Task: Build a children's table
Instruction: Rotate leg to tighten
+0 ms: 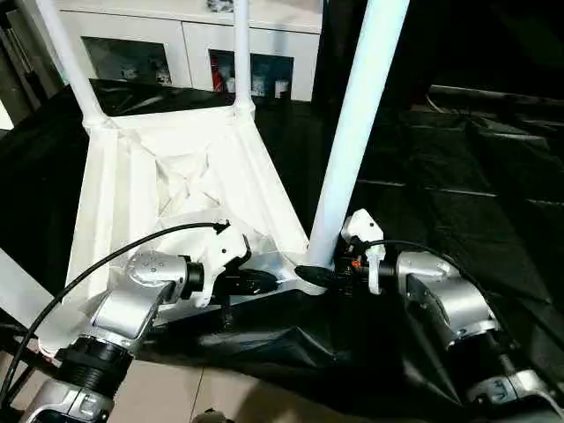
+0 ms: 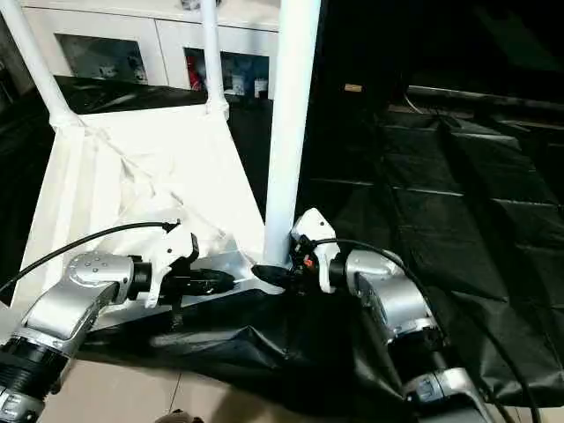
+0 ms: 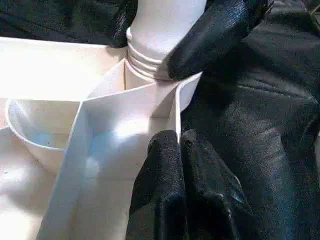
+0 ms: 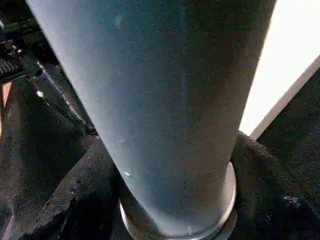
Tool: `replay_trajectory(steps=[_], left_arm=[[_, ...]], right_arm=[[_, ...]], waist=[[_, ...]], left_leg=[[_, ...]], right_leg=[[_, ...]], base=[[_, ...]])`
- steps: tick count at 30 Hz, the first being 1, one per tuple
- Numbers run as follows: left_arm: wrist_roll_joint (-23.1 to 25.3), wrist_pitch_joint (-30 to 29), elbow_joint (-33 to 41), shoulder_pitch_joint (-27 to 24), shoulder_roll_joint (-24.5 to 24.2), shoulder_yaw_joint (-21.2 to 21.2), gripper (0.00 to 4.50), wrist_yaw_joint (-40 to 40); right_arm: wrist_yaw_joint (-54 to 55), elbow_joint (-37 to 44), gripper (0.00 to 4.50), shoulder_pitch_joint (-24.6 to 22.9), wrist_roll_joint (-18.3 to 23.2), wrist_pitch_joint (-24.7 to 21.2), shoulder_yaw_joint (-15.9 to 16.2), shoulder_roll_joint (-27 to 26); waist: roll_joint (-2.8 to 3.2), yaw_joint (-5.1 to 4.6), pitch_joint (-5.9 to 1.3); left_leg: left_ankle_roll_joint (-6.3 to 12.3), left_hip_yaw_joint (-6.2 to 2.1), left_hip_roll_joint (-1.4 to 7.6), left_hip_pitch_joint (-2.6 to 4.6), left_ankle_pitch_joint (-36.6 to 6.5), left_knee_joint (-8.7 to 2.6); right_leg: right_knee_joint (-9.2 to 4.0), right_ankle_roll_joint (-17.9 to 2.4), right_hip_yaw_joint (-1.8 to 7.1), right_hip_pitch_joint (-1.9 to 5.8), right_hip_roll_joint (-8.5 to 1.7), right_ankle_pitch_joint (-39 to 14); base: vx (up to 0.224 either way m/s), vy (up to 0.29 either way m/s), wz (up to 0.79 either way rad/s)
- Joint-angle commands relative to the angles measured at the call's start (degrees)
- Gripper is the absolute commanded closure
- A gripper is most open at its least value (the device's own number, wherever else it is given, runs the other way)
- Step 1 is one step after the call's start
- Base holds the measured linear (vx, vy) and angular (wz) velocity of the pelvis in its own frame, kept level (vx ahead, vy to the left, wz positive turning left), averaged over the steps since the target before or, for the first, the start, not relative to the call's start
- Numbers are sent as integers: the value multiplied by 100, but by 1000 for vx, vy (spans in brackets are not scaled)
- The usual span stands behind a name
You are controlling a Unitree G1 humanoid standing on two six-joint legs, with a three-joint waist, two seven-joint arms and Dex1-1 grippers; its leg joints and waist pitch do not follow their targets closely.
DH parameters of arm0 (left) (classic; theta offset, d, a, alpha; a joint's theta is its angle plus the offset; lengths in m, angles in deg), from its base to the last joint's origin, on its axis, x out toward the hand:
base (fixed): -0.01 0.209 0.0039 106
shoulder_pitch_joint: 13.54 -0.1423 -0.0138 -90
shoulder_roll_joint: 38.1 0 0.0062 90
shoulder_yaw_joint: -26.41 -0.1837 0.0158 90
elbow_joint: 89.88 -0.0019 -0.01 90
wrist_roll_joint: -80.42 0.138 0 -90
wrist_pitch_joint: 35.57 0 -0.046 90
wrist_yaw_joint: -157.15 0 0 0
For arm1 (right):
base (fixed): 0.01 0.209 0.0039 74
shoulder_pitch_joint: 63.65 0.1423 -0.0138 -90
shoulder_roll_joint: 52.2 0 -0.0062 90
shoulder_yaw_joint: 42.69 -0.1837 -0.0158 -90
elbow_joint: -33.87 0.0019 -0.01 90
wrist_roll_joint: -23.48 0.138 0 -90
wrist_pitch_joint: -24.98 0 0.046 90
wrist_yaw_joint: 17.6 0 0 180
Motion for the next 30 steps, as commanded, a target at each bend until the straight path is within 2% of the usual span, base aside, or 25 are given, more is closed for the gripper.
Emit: replay_trajectory(steps=[1, 2, 3, 4, 5, 6, 10, 11, 13, 14, 15, 16, 18, 21, 24, 26, 30], left_arm=[[49, -40, 43, 52, 265, -48, 450, 388], [99, -46, -11, 76, 337, -16, 450, 569], [123, -126, -56, 110, 450, 35, 450, 789], [139, -277, -88, 161, 655, 108, 450, 1128], [148, -294, -92, 170, 694, 118, 450, 1194], [180, -330, -107, 191, 816, 146, 450, 1401], [327, -278, -312, 309, 1467, 131, 450, 2234], [327, -278, -312, 309, 1467, 131, 450, 2234], [377, -205, -345, 347, 1606, 80, 450, 2349], [391, -197, -338, 357, 1641, 69, 450, 2365], [411, -142, -337, 378, 1646, 41, 450, 2334], [422, -109, -315, 386, 1639, 20, 450, 2293], [401, -71, -294, 391, 1600, 6, 450, 2184], [326, 26, -215, 343, 1409, 0, 450, 1864], [174, 120, 42, 224, 1069, -32, 450, 1383], [127, 81, 124, 195, 1013, -15, 450, 1310], [159, 111, 547, 78, 556, 58, 450, 1062]], right_arm=[[682, -133, 184, -118, -111, -170, -19, -286], [962, -181, 184, -126, -125, -208, -114, -394], [1266, -212, 184, -139, -130, -267, -216, -521], [1781, -254, 184, -164, -166, -334, -356, -737], [1878, -260, 185, -168, -174, -346, -381, -778], [2174, -274, 185, -189, -208, -364, -448, -910], [3291, -344, 185, -186, -358, -257, -574, -1586], [3291, -344, 185, -186, -358, -257, -574, -1586], [3315, -334, 185, -200, -462, -153, -378, -1733], [3272, -322, 150, -211, -486, -127, -302, -1771], [3178, -292, 115, -219, -410, -105, -290, -1833], [3126, -249, 115, -231, -340, -101, -293, -1885], [3053, -209, 113, -232, -321, -94, -268, -1880], [2842, -117, 76, -219, -421, -37, -170, -1696], [2353, -26, 76, -193, -415, 9, -162, -1306], [2282, -3, 76, -194, -404, 25, -167, -1249], [1924, 119, 76, -175, -342, 22, -281, -842]], waist=[[-2, -16, -297], [-2, -20, -286], [-6, -45, -276], [-4, -53, -269], [6, -82, -248], [-10, -83, -255], [-16, -84, -252], [-14, -87, -255], [-24, -129, -261], [-29, -136, -279], [-34, -143, -277], [-39, -146, -277], [-29, -147, -274], [2, -154, -276], [6, -163, -285], [-3, -166, -289], [-1, -192, -313]], left_leg=[[166, -59, 253, 77, -970, -356], [134, -61, 254, 83, -1053, -367], [10, -69, 253, 109, -1275, -386], [-23, -71, 252, 117, -1363, -390], [-88, -79, 249, 118, -1520, -407], [-119, -90, 243, 122, -1588, -408], [-179, -103, 230, 131, -1696, -409], [-163, -98, 231, 126, -1701, -408], [-163, -133, 237, 46, -1618, -448], [-166, -140, 229, 22, -1536, -446], [-128, -120, 232, 67, -1520, -432], [-96, -107, 229, 85, -1513, -419], [-68, -100, 228, 86, -1489, -421], [-74, -105, 234, 84, -1464, -428], [-36, -101, 243, 83, -1407, -422], [-16, -96, 244, 71, -1331, -416], [108, -86, 244, 58, -970, -379]], right_leg=[[-388, -1150, 304, 227, -488, -721], [-414, -1129, 307, 218, -497, -858], [-450, -1037, 307, 207, -502, -1302], [-465, -1006, 310, 195, -502, -1451], [-502, -932, 312, 178, -504, -1746], [-526, -831, 312, 187, -512, -1967], [-586, -628, 321, 150, -528, -2352], [-594, -622, 324, 151, -523, -2322], [-560, -581, 306, 201, -512, -2106], [-536, -548, 297, 230, -498, -1963], [-536, -586, 311, 186, -488, -1700], [-524, -666, 326, 180, -490, -1568], [-520, -711, 326, 183, -486, -1516], [-504, -772, 322, 191, -473, -1328], [-474, -851, 321, 212, -474, -1094], [-451, -900, 320, 225, -475, -930], [-373, -1110, 313, 263, -473, -279]], base=[[0, 0, 0], [0, 0, 0], [0, 0, 0], [0, 0, 0], [0, 0, 0], [0, 0, 0], [0, 0, 0], [0, 0, 0], [0, 0, 0], [0, 0, 0], [0, 0, 0], [0, 0, 0], [0, 0, 0], [0, 0, 0], [0, 0, 0], [0, 0, 0], [0, 0, 0]])
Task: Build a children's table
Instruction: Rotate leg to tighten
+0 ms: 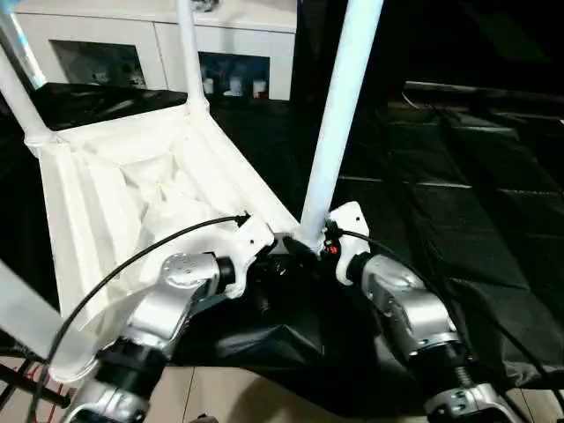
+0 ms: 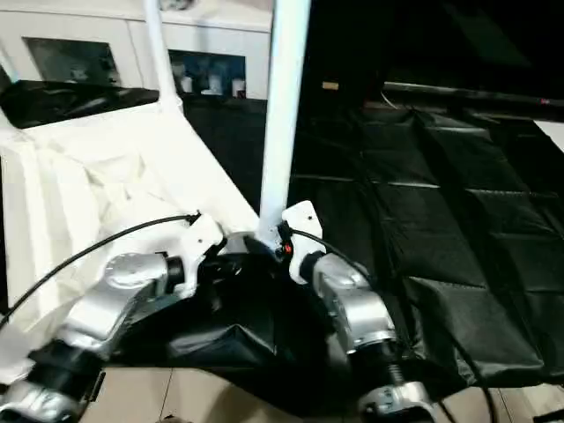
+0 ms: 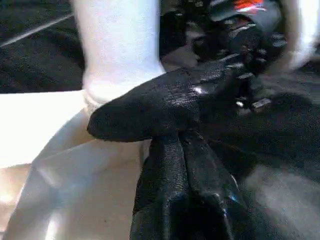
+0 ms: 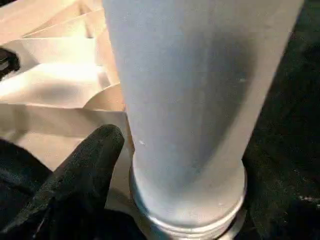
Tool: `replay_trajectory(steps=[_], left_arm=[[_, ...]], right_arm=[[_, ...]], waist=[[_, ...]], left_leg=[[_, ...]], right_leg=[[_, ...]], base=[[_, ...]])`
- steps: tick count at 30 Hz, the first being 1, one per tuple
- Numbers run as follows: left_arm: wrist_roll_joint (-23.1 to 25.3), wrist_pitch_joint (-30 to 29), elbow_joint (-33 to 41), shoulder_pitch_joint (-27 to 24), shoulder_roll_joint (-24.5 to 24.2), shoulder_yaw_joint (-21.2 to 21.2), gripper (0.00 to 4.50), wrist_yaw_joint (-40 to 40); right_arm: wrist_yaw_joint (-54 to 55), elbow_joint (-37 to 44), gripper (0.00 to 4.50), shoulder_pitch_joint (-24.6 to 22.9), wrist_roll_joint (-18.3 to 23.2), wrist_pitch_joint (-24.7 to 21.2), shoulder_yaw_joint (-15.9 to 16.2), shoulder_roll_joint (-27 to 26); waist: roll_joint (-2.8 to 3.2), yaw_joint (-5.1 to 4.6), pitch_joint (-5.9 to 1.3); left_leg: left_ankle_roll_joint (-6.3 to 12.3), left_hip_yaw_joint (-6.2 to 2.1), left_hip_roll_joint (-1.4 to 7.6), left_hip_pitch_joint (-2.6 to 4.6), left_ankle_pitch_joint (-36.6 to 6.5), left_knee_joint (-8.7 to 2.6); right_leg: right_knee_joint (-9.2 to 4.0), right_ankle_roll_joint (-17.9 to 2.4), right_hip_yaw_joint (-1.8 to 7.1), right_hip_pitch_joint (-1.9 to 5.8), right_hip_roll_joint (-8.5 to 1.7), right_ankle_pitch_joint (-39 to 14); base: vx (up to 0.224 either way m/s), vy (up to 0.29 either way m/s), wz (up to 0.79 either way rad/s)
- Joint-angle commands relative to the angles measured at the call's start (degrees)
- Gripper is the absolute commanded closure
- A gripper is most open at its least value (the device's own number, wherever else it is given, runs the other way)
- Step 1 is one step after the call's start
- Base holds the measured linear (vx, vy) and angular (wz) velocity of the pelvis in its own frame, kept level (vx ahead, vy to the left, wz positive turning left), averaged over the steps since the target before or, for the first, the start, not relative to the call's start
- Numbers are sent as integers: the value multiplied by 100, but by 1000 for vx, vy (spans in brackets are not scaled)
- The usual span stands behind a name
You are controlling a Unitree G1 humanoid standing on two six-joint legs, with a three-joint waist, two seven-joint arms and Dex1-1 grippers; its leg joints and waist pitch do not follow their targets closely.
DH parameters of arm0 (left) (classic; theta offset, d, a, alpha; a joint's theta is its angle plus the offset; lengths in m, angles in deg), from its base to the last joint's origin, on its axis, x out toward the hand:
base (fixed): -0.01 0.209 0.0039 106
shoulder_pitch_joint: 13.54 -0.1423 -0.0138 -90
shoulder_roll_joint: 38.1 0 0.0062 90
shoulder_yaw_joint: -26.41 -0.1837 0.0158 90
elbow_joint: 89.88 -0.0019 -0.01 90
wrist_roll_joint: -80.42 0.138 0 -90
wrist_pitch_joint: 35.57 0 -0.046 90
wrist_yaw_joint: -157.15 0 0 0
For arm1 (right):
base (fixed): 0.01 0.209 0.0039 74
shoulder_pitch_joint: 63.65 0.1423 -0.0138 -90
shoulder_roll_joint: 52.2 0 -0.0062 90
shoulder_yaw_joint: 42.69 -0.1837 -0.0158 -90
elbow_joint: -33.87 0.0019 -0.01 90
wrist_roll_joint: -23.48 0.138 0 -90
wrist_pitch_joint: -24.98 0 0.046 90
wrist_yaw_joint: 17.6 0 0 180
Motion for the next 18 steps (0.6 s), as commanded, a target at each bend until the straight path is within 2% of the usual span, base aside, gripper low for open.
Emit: replay_trajectory(steps=[1, 3, 4, 5, 8, 10, 13, 15, 16, 18], left_arm=[[-72, 39, 396, 62, -176, 125, 450, -68], [-101, -190, 541, 49, -327, 131, 450, -187], [-170, -504, 712, 15, -430, 132, 417, -275], [-222, -663, 797, -4, -472, 133, 417, -306], [-287, -826, 924, -32, -523, 141, 406, -334], [-166, -1020, 890, 15, -516, 125, 372, -132], [-108, -1227, 776, 67, -489, 56, 369, -9], [-102, -1383, 731, 99, -433, 71, 342, 116], [-32, -1579, 602, 172, -372, 52, 342, 273], [49, -1571, 524, 209, -372, 19, 342, 336]], right_arm=[[-207, 60, 76, -40, 39, -70, 11, 167], [-289, 86, 76, -26, 101, -93, -63, 273], [-336, 70, 76, -15, 122, -80, -106, 358], [-361, 58, 76, -10, 124, -70, -117, 397], [-410, 48, 76, 1, 128, -65, -147, 465], [-454, 65, 76, 11, 163, -83, -162, 515], [-464, 40, 76, 41, 182, -85, -145, 533], [-459, 31, 76, 48, 188, -75, -135, 536], [-441, 2, 76, 71, 195, -62, -129, 530], [-435, -4, 76, 77, 194, -55, -128, 522]], waist=[[51, 42, -317], [47, 52, -315], [50, 55, -303], [61, 54, -304], [65, 58, -288], [57, 65, -296], [56, 67, -300], [58, 73, -309], [65, 72, -308], [63, 77, -315]], left_leg=[[131, -71, 241, 38, -959, -352], [169, -58, 237, 40, -910, -339], [158, -55, 242, 48, -962, -343], [145, -54, 240, 54, -982, -343], [77, -53, 240, 63, -1127, -348], [52, -60, 241, 57, -1111, -348], [58, -57, 227, 51, -1082, -340], [70, -60, 223, 47, -1006, -330], [76, -62, 223, 42, -993, -333], [89, -66, 220, 44, -983, -327]], right_leg=[[-360, -1119, 312, 263, -467, -257], [-350, -1191, 312, 266, -464, -231], [-352, -1202, 308, 253, -464, -337], [-354, -1203, 309, 252, -461, -387], [-386, -1179, 312, 238, -460, -646], [-379, -1158, 311, 246, -457, -627], [-378, -1124, 311, 253, -450, -617], [-370, -1130, 309, 259, -451, -540], [-367, -1137, 308, 260, -449, -518], [-371, -1134, 304, 264, -445, -475]], base=[[0, 0, 0], [0, 0, 0], [0, 0, 0], [0, 0, 0], [0, 0, 0], [0, 0, 0], [0, 0, 0], [0, 0, 0], [0, 0, 0], [0, 0, 0]])
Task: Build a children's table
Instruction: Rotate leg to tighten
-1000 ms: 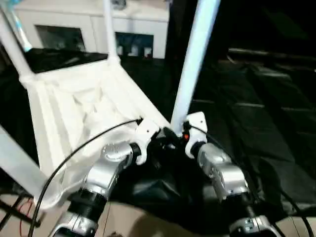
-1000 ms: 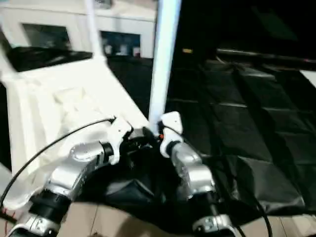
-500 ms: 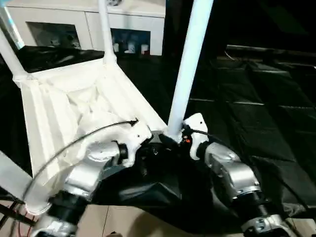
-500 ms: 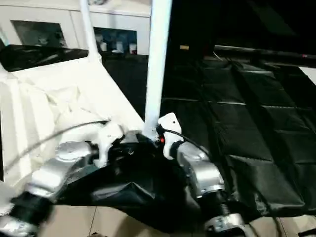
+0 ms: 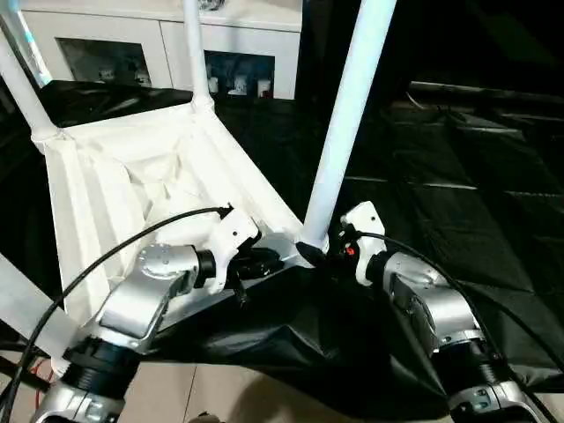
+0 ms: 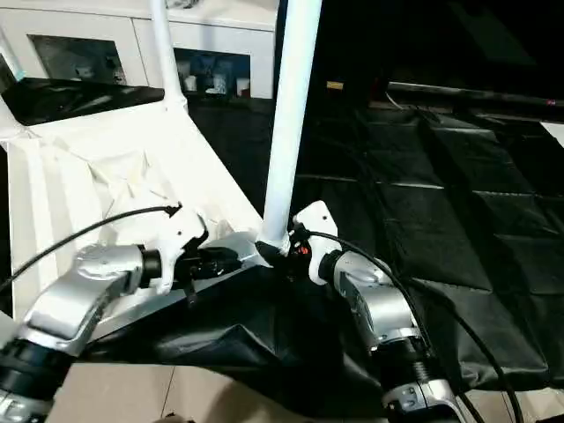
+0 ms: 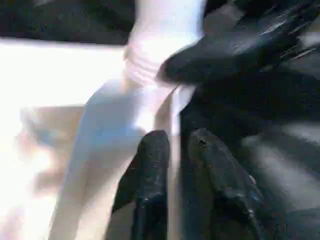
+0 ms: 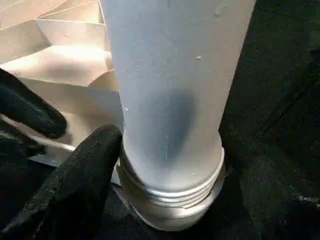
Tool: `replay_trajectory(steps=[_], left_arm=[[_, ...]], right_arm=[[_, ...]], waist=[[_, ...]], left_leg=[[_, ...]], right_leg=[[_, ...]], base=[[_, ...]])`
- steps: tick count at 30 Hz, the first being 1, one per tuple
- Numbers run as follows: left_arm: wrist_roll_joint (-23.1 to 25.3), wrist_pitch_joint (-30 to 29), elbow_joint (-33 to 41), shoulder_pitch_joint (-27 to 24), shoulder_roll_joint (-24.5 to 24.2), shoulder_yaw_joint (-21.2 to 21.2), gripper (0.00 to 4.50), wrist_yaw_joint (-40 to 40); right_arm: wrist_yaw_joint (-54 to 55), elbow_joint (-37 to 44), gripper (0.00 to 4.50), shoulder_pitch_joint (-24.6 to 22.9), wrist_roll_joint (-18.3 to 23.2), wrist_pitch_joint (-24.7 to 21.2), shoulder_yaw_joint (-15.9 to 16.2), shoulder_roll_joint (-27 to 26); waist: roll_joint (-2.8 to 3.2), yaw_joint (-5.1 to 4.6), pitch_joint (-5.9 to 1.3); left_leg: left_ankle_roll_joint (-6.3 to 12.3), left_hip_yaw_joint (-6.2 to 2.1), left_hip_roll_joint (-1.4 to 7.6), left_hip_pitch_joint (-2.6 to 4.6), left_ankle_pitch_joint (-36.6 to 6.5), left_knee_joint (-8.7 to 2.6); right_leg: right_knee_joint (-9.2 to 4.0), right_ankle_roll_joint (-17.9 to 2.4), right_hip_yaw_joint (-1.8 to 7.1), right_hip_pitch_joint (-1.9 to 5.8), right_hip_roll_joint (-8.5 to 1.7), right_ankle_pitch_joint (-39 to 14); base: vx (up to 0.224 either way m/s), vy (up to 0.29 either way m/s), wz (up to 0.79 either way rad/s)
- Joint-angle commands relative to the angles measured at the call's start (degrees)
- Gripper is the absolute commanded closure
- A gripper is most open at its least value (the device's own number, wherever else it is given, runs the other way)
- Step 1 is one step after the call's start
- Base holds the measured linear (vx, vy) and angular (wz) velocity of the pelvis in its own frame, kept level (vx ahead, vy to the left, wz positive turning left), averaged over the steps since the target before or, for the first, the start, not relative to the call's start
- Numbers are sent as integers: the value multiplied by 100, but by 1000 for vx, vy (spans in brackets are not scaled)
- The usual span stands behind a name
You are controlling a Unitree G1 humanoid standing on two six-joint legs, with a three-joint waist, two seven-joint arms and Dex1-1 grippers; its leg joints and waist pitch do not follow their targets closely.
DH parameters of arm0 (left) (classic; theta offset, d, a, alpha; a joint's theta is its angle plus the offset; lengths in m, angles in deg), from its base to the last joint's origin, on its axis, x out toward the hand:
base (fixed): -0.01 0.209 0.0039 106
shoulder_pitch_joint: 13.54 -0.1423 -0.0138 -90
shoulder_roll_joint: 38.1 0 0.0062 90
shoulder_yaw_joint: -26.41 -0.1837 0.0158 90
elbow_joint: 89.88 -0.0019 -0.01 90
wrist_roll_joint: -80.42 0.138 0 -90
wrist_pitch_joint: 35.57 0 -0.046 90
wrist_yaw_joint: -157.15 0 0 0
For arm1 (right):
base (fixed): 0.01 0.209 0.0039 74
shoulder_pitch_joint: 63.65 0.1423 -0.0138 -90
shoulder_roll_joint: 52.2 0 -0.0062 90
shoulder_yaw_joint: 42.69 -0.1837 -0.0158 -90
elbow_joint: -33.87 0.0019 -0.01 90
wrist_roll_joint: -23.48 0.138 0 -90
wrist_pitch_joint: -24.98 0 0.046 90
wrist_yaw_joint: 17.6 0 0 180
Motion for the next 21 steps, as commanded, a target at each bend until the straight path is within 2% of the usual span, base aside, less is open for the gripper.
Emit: replay_trajectory(steps=[1, 7, 9, 10, 15, 21], left_arm=[[140, -36, -112, 144, 5, -68, 342, 111], [161, -185, -232, 210, -23, -216, 342, 47], [130, -232, -225, 225, -22, -230, 357, 45], [96, -238, -233, 241, -9, -225, 380, 31], [78, -257, -277, 288, -56, -252, 410, -80], [-48, -207, -223, 225, -221, -384, 447, -525]], right_arm=[[15, -44, 76, 71, 39, -11, -72, 37], [24, -32, 76, 55, 28, 5, -53, 37], [32, -27, 76, 54, 34, 2, -55, 41], [35, -32, 76, 48, 36, 12, -52, 46], [52, -74, 76, 61, 27, 44, -51, 48], [-29, -102, 76, 71, -8, 104, 4, 93]], waist=[[64, 28, -320], [99, 54, -331], [102, 58, -326], [104, 69, -329], [122, 97, -328], [106, 117, -328]], left_leg=[[92, -67, 221, 61, -981, -339], [83, -70, 218, 59, -949, -331], [78, -67, 220, 66, -979, -331], [78, -68, 221, 65, -969, -329], [72, -70, 221, 68, -965, -330], [66, -70, 220, 73, -975, -334]], right_leg=[[-383, -1134, 305, 274, -445, -466], [-373, -1177, 304, 286, -450, -323], [-375, -1204, 303, 279, -449, -330], [-372, -1215, 304, 284, -451, -317], [-368, -1214, 302, 283, -450, -283], [-369, -1196, 301, 281, -453, -344]], base=[[0, 0, 0], [0, 0, 0], [0, 0, 0], [0, 0, 0], [0, 0, 0], [0, 0, 0]])
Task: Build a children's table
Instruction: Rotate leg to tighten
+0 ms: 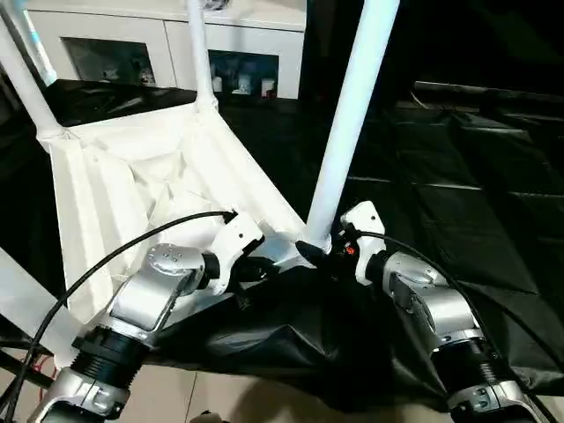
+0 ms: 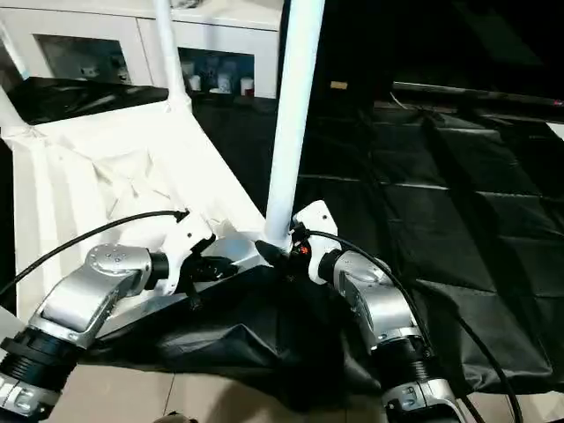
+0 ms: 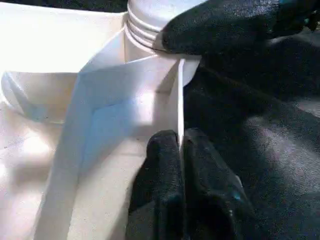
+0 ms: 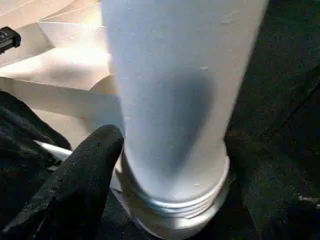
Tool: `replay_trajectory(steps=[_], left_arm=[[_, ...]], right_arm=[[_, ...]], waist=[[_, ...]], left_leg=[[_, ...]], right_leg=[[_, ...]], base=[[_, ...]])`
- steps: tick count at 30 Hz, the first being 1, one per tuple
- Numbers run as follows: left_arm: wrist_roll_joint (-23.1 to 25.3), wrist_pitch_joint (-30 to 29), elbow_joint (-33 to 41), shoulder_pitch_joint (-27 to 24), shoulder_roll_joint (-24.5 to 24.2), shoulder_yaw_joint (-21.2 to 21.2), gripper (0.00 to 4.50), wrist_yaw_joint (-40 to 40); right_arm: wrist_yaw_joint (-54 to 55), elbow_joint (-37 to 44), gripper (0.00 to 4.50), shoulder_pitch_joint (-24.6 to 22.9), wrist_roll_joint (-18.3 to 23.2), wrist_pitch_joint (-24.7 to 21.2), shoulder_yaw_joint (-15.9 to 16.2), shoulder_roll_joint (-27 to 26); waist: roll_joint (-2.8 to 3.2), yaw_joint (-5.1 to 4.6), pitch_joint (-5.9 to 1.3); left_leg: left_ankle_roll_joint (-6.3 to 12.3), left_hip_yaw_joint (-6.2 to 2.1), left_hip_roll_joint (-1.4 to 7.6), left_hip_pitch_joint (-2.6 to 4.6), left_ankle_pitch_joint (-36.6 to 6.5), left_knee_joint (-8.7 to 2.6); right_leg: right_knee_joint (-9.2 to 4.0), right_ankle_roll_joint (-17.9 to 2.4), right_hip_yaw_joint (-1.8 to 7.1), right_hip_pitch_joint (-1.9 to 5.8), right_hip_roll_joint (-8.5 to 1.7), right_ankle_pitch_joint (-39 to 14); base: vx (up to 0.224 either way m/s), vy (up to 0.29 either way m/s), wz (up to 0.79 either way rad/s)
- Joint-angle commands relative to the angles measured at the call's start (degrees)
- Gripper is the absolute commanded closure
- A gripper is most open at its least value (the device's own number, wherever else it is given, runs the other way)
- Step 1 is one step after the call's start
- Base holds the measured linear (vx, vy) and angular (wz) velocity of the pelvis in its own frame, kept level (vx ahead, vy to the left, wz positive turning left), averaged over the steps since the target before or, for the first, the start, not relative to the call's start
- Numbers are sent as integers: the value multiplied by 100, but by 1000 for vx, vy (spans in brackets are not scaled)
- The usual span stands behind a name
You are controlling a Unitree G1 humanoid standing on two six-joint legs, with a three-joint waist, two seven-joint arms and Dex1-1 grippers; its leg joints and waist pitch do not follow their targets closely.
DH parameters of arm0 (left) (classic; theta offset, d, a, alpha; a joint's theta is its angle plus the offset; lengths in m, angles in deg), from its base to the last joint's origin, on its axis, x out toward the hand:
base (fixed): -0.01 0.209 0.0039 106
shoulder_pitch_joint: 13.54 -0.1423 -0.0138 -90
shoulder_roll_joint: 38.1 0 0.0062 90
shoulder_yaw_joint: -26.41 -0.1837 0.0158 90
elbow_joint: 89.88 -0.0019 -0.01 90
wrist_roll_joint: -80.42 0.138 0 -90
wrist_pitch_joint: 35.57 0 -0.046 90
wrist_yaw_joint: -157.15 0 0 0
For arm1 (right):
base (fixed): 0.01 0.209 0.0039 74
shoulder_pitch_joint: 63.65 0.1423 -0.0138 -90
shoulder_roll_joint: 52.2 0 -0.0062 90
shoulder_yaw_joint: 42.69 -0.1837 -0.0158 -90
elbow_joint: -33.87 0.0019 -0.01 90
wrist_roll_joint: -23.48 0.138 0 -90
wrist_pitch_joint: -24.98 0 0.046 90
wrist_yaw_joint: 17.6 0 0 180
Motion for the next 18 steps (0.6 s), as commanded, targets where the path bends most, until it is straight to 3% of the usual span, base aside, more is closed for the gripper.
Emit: replay_trajectory(steps=[1, 8, 12, 15, 16, 18], left_arm=[[-86, 8, 1, 19, -89, -167, 447, -289], [-118, 1225, -150, -142, -314, -375, 450, -1015], [-305, 1311, -149, -161, -402, -317, 450, -1323], [-334, 1412, -205, -174, -518, -347, 450, -1550], [-373, 1465, -214, -188, -558, -355, 450, -1677], [-423, 1489, -200, -210, -611, -375, 450, -1814]], right_arm=[[-39, -98, 76, 74, -19, 73, -1, 84], [-870, 95, 24, 5, 63, 1, 279, 420], [-1472, 323, 2, -115, 82, 44, 539, 682], [-1726, 322, 2, -120, 88, 72, 619, 768], [-1768, 262, 31, -99, 72, 116, 636, 780], [-1839, 142, 41, -59, 92, 191, 635, 775]], waist=[[74, 12, -341], [85, 65, -339], [59, 121, -336], [50, 125, -324], [51, 118, -324], [20, 121, -322]], left_leg=[[70, -67, 218, 71, -980, -335], [103, -66, 234, 78, -985, -337], [128, -57, 240, 80, -1023, -335], [123, -55, 240, 87, -1116, -340], [113, -57, 242, 83, -1121, -344], [98, -53, 241, 83, -1118, -343]], right_leg=[[-373, -1196, 301, 280, -454, -346], [-357, -1190, 300, 272, -450, -250], [-359, -1129, 305, 275, -467, -411], [-391, -1120, 307, 254, -473, -652], [-388, -1119, 305, 257, -471, -685], [-394, -1112, 307, 250, -478, -781]], base=[[0, 0, 0], [0, 0, 0], [0, 0, 0], [0, 0, 0], [0, 0, 0], [0, 0, 0]])
